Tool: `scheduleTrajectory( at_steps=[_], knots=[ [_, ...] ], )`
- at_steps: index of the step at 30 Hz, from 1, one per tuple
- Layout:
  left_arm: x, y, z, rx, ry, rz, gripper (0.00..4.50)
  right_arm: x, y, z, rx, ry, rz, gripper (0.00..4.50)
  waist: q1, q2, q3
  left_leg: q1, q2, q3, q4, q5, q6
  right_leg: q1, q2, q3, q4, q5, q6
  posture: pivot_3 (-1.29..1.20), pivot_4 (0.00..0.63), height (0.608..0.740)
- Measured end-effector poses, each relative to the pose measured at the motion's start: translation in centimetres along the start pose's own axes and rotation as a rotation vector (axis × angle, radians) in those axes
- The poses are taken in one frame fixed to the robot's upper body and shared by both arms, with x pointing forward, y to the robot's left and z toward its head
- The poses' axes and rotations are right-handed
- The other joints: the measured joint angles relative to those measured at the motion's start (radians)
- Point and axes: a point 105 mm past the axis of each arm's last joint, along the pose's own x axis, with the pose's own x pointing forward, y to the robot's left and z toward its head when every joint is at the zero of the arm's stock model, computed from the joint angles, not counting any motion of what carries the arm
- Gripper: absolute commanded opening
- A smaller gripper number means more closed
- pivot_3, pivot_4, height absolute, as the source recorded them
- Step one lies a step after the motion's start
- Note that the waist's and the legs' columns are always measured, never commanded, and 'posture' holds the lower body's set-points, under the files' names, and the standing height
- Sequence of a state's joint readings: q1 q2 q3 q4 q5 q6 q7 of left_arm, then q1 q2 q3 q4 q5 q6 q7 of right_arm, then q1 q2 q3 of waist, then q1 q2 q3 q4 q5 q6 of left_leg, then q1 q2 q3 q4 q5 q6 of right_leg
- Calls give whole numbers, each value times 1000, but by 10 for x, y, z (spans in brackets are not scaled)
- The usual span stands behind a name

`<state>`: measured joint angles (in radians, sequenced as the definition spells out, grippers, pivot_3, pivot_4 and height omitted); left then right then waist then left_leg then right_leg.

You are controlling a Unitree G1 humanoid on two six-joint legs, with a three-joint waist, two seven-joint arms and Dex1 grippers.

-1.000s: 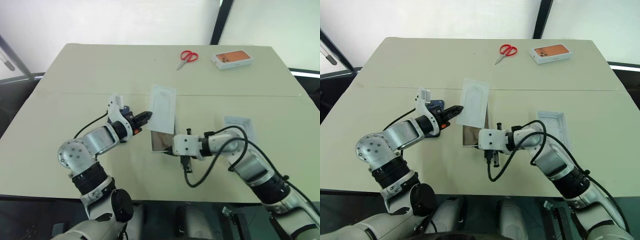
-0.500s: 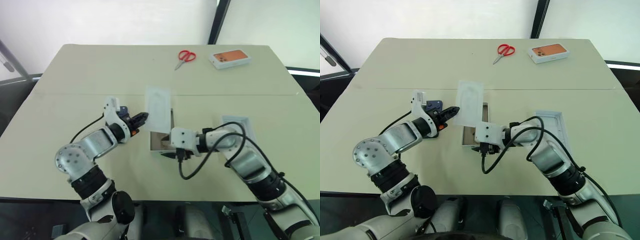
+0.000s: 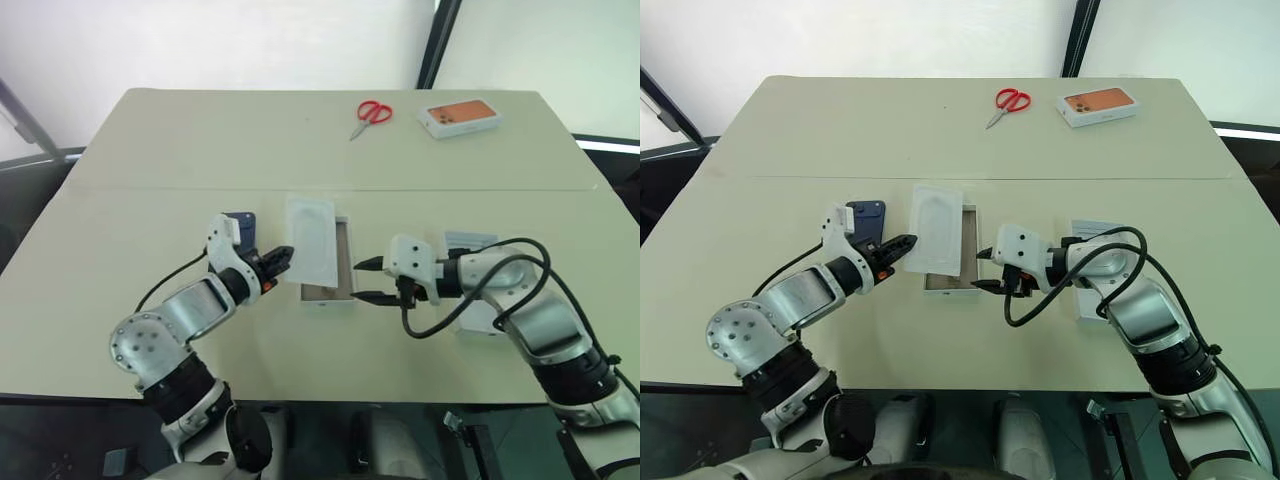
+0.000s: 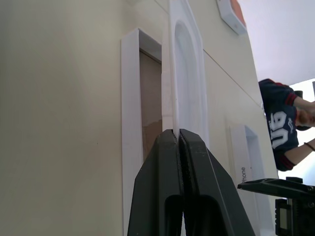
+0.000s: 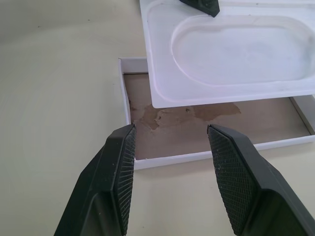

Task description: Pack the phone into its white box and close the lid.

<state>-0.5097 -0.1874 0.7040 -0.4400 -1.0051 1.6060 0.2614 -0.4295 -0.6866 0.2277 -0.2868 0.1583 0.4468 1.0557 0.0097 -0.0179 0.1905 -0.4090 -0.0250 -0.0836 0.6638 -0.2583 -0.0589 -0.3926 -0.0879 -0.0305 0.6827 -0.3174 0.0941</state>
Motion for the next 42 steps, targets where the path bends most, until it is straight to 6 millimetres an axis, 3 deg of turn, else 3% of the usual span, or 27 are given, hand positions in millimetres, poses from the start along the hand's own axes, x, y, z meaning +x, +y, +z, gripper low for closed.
scheduleTrajectory(
  at_steps=[16, 19, 26, 34, 37, 40, 42],
  knots=[
    [7, -3, -15, 48, 72, 31, 0, 0, -1, -9, 5, -3, -21, 2395, 1, 0, 0, 0, 0, 0, 0, 0, 0, 0, 0, 0, 0, 0, 0, 0, 150, 698],
    [6, -3, -16, 49, 76, 29, 847, 0, -2, -11, 3, 1, -27, 2461, 1, 0, 0, 0, 0, 0, 0, 0, 0, 0, 0, 0, 0, 0, 0, 0, 150, 698],
    [-1, 1, -16, 64, 84, 15, 4382, 0, -3, -11, -6, 0, -33, 2461, 0, 0, 0, 0, 0, 0, 0, 0, 0, 0, 0, 0, 0, 0, 0, 0, 150, 698],
    [-28, 6, 16, 179, 21, -21, 4454, 0, -9, -9, 4, -11, -55, 2461, 0, 0, 0, 0, 0, -1, 0, 0, 0, 0, 0, 0, 0, 0, 0, 0, 150, 698],
    [-43, 11, 46, 282, -74, 30, 4500, 2, -16, 2, 32, -65, -80, 1616, -6, 0, 0, 0, 1, 0, -1, 0, -1, -1, 0, 1, 0, 0, 0, 0, 150, 698],
    [-62, 20, 68, 520, -178, 140, 4500, 6, -25, 14, 41, -91, -112, 143, -18, 0, 0, 1, 0, 1, -3, 0, -1, -2, 0, 2, 0, 0, -1, 0, 150, 698],
    [-67, 24, 62, 705, -145, 152, 4500, 12, -29, 14, 42, -67, -132, 60, -20, 1, 0, 1, 0, 1, -3, 0, 0, -2, 0, 4, -1, 0, -1, 0, 150, 698]
  ],
)
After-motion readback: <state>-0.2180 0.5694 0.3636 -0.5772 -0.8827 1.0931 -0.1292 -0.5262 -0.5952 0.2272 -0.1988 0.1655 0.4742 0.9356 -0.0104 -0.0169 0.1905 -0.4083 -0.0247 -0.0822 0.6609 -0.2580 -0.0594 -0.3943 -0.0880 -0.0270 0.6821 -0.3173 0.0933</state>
